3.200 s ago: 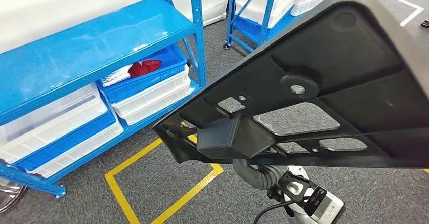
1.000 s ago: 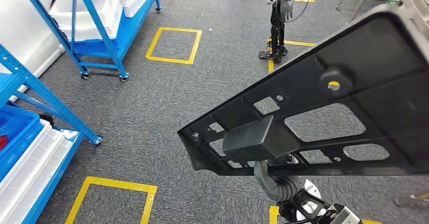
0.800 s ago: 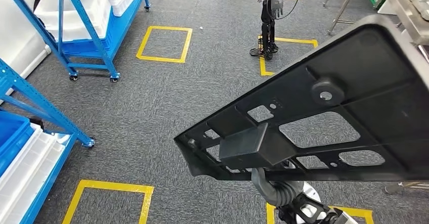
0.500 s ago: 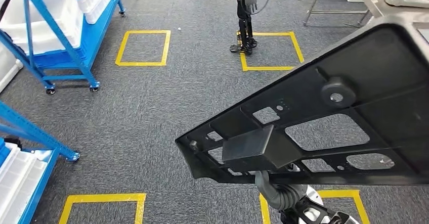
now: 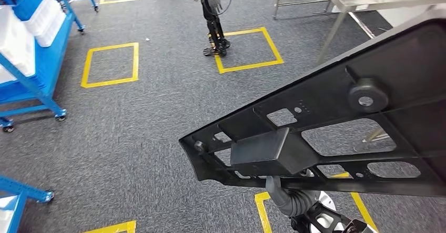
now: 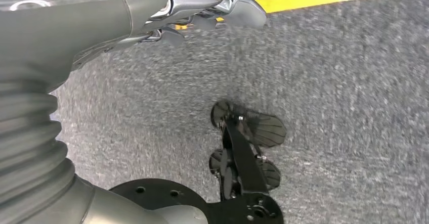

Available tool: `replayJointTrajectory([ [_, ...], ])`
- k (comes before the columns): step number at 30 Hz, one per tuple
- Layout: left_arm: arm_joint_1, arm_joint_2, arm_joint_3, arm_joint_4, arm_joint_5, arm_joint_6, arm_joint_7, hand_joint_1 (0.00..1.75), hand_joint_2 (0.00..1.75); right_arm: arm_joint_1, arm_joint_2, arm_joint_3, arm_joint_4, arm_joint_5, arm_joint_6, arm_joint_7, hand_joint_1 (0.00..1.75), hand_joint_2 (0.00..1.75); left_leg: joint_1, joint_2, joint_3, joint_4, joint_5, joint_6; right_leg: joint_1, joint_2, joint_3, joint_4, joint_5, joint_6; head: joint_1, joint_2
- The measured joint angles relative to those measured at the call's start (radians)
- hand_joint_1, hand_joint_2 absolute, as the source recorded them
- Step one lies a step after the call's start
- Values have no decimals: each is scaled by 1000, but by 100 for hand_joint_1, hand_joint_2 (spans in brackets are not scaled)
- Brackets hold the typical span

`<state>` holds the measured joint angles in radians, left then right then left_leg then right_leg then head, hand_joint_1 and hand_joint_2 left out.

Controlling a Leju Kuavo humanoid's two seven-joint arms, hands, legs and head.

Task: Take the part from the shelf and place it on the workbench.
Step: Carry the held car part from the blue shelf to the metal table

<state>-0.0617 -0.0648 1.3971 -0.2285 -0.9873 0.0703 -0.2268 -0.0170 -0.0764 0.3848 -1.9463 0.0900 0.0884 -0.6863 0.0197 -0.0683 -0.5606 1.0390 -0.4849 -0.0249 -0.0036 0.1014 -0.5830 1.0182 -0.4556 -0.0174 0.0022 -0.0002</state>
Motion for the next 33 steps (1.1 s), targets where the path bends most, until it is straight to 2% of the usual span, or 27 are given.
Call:
replayJointTrajectory([
  [1,0,0,0,0,0,-1,0,0,175,-2,1,0,0,0,0,0,175,175,0,-14,6,-19,1,3,-1,11,-5,2,1,6,0,0],
  [2,0,0,0,0,0,-1,-1,0,175,-4,2,0,0,0,0,0,175,175,-2,-12,8,-23,0,7,-3,22,-9,2,3,13,0,0],
  [3,0,0,0,0,0,-1,-1,0,175,-4,3,0,0,0,0,0,175,175,-3,-1,8,-24,2,13,-4,32,-12,-1,6,20,0,0],
  [4,-3,0,0,0,-1,-1,-1,0,175,-5,3,-1,0,0,1,0,175,175,-3,10,11,-29,6,20,-4,25,-15,2,4,25,0,0],
  [6,-5,0,-1,0,-3,-1,0,0,175,-12,4,-2,0,-4,3,0,175,175,-1,35,14,-39,12,33,-2,-23,-41,53,-29,33,4,0],
  [7,-5,0,-1,0,-4,-1,1,0,175,-16,4,-2,0,-7,5,0,175,175,-3,48,14,-41,13,37,-2,-55,-65,103,-57,36,5,0],
  [8,-3,1,-1,0,-6,0,2,0,175,-21,4,-2,2,-11,9,0,175,175,-5,62,14,-42,12,39,-4,-75,-97,170,-87,39,7,0],
  [9,-2,1,-1,0,-6,0,3,0,175,-24,5,-1,4,-14,13,0,175,175,-6,77,13,-41,11,41,-6,-84,-126,227,-107,42,7,0],
  [10,-1,1,-1,0,-7,0,3,0,175,-27,5,-1,8,-17,16,0,175,175,-7,91,14,-41,10,41,-8,-89,-142,258,-112,44,7,0],
  [11,-1,2,-1,0,-7,-1,2,0,175,-30,6,-1,12,-19,19,0,175,175,-8,105,14,-41,8,40,-10,-94,-142,258,-101,46,7,0],
  [12,-3,2,-1,0,-7,-3,-1,0,175,-33,8,-1,16,-20,21,0,175,175,-8,117,16,-41,7,38,-11,-102,-119,215,-73,45,7,0],
  [14,-7,2,-1,0,-6,-8,-6,0,175,-43,10,0,24,-25,25,0,175,175,-10,136,21,-41,2,32,-7,-138,-48,81,-18,39,7,0],
  [15,-8,2,-1,0,-6,-10,-7,0,175,-49,12,0,27,-27,28,0,175,175,-12,144,23,-40,0,27,-3,-155,-22,31,-4,33,7,0],
  [16,-10,2,-1,0,-6,-10,-8,0,175,-53,14,0,30,-30,30,0,175,175,-14,152,25,-40,-3,21,2,-164,-9,4,0,27,7,0],
  [17,-11,2,-1,0,-6,-11,-8,0,175,-56,16,0,33,-32,32,0,175,175,-16,160,28,-40,-5,15,6,-164,-8,-3,-4,21,6,0],
  [19,-15,3,-1,0,-7,-10,-5,0,175,-57,17,0,36,-34,35,0,175,175,-14,170,33,-40,-11,4,5,-142,-8,-7,-1,10,6,0],
  [21,-16,4,-2,0,-10,-5,3,0,175,-62,20,1,38,-36,36,0,175,175,-10,138,21,1,-40,-6,0,-122,-2,-15,3,-2,4,0],
  [23,-13,5,-2,0,-11,2,13,0,175,-69,24,1,42,-37,37,0,175,175,-8,92,-34,119,-101,-10,-2,-101,2,-17,4,-10,1,0],
  [24,-10,5,-2,0,-11,6,17,0,175,-71,26,2,46,-37,37,0,175,175,-7,82,-70,191,-129,-11,0,-89,2,-17,4,-12,-1,0],
  [25,-8,5,-2,0,-11,7,18,0,175,-71,27,2,50,-38,37,0,175,175,-7,78,-97,238,-138,-11,1,-75,3,-17,3,-13,-1,0],
  [26,-6,5,-2,0,-11,8,19,0,175,-71,28,2,54,-38,38,0,175,175,-8,76,-110,253,-128,-10,3,-61,4,-16,3,-13,-1,0],
  [27,-6,6,-2,0,-11,9,20,0,175,-71,28,2,56,-38,38,0,175,175,-8,74,-102,224,-98,-8,3,-47,6,-15,3,-12,-1,0],
  [28,-6,7,-2,0,-11,10,22,0,175,-72,28,2,58,-39,39,0,175,175,-7,65,-77,159,-55,-5,3,-33,8,-14,2,-11,-1,0],
  [30,-7,8,-2,0,-10,12,25,0,175,-78,28,2,61,-44,45,1,175,175,-6,27,-23,26,4,1,3,-9,8,-10,-1,-5,-1,0],
  [31,-7,8,-2,0,-10,14,27,0,175,-82,28,2,63,-48,49,1,175,175,-6,13,-7,-13,14,4,2,2,5,-8,-1,-1,-1,0],
  [32,-7,8,-2,0,-10,15,28,0,175,-86,28,2,66,-52,52,1,175,175,-7,6,-2,-27,12,8,1,12,1,-8,0,5,-1,0],
  [33,-7,8,-2,0,-11,15,29,0,175,-88,28,1,68,-56,54,1,175,175,-8,13,0,-31,13,12,-1,21,-2,-8,2,11,-1,0],
])
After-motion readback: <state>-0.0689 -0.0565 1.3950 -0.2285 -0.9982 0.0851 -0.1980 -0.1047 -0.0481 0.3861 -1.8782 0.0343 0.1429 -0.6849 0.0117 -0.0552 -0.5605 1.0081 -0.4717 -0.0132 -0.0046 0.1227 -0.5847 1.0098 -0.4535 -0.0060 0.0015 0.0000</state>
